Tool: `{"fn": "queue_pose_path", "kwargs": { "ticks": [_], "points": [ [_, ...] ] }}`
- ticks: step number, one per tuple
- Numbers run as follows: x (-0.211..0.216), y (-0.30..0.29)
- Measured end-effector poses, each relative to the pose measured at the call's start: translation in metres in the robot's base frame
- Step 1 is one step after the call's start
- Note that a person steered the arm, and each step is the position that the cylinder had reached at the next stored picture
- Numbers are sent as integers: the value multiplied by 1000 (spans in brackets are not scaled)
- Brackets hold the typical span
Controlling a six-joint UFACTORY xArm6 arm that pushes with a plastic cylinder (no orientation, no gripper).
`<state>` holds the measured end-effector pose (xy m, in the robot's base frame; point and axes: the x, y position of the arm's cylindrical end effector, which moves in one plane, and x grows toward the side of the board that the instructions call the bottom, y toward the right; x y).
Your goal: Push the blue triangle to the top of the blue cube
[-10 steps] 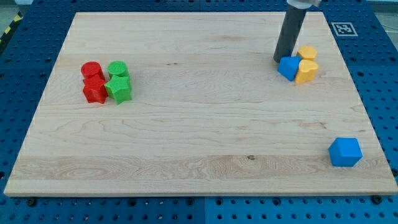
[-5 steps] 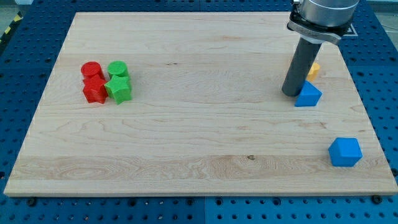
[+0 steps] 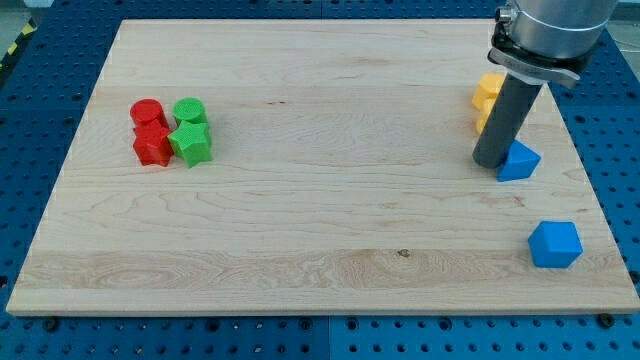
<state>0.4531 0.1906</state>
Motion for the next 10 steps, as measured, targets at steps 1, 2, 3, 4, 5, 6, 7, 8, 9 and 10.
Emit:
{"fn": "queue_pose_path", "kwargs": {
  "ticks": [1, 2, 3, 4, 5, 6, 7, 8, 9, 10],
  "points": [
    [-6, 3],
    [-8, 3],
    [-16, 17],
    [-14, 37],
    [3, 42],
    [10, 42],
    [22, 43],
    [11, 56],
    [3, 75],
    [10, 95]
  ]
}}
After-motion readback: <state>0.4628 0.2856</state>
